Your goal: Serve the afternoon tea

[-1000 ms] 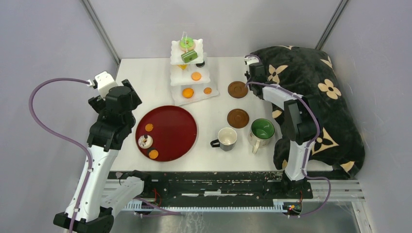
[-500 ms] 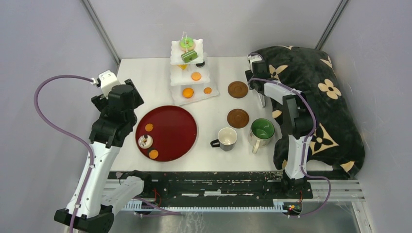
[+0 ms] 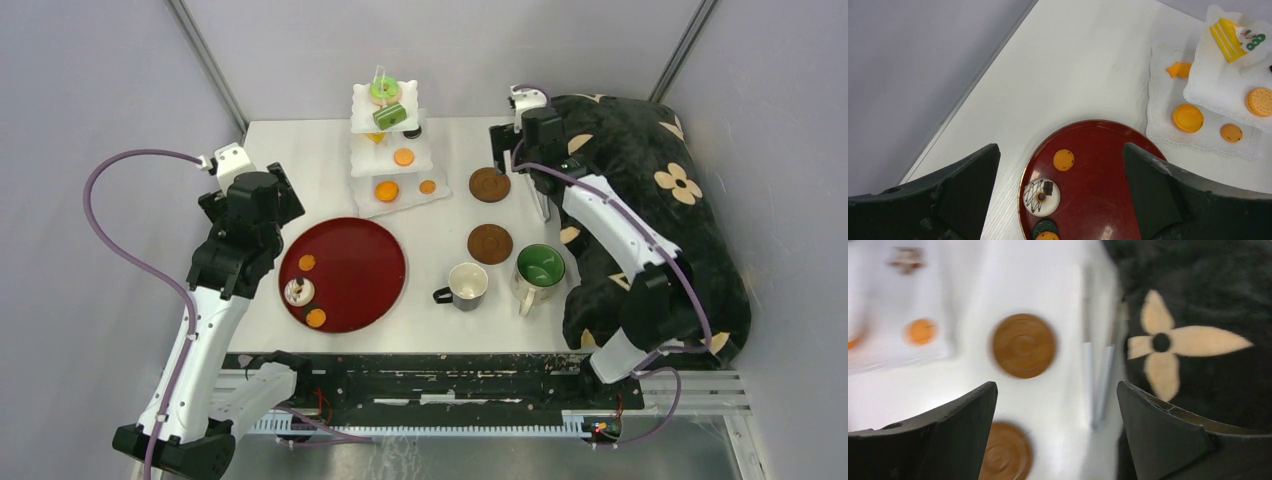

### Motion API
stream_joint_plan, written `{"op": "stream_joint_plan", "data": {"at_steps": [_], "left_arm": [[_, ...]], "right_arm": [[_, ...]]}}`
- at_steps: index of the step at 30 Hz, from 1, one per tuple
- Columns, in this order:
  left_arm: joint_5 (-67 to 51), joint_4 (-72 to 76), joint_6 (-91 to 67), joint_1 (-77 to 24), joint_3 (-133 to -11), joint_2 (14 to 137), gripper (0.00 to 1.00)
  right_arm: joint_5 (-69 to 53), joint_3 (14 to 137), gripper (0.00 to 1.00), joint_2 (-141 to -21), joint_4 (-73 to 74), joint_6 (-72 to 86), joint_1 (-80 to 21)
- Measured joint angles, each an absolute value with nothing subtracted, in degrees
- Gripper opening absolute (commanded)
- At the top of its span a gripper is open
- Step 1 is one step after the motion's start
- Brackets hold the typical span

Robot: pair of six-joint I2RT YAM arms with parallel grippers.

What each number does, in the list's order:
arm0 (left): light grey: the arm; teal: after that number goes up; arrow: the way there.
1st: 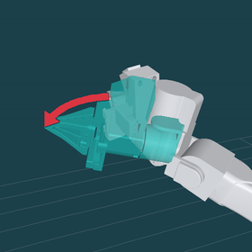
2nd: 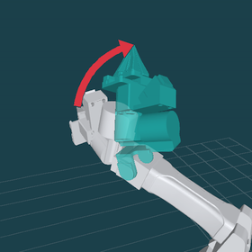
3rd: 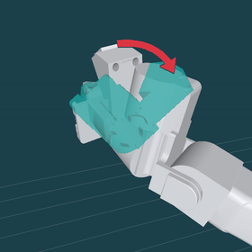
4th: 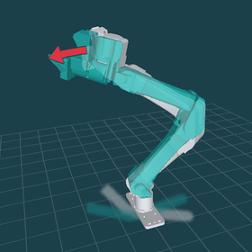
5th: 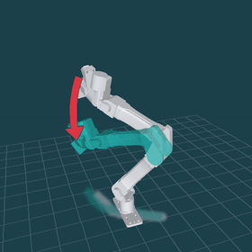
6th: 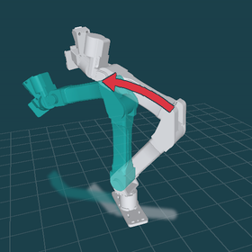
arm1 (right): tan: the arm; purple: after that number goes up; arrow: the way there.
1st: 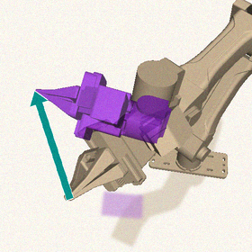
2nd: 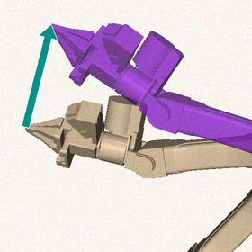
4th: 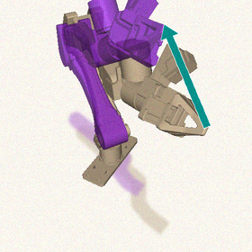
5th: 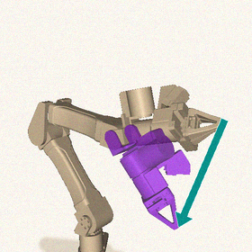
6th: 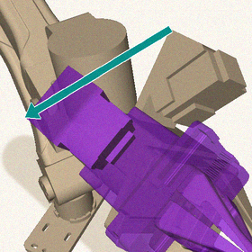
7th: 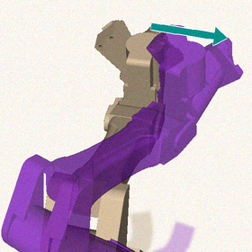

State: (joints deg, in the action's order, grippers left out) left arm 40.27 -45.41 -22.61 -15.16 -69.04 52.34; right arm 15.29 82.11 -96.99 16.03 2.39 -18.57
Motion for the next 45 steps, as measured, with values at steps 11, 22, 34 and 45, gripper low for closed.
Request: {"op": "stream_joint_plan", "data": {"at_steps": [11,22,34,45], "left_arm": [[35.4,-44.9,-22.5,-15.2,-67.8,54.0,0.99],[36.1,-45.8,-22.6,-15.2,-67.8,52.4,0.99],[36.5,-47.0,-22.6,-15.2,-67.2,51.2,0.99],[39.0,-47.6,-22.6,-15.2,-66.8,49.4,0.99]], "right_arm": [[14.0,84.6,0.46,-98.3,32.0,19.4,-26.8],[10.4,105.8,0.27,-122.6,40.2,25.3,-19.0],[6.3,118.2,0.17,-136.8,39.8,27.3,-18.4],[-3.7,101.5,0.2,-129.3,32.5,28.5,-18.3]]}}
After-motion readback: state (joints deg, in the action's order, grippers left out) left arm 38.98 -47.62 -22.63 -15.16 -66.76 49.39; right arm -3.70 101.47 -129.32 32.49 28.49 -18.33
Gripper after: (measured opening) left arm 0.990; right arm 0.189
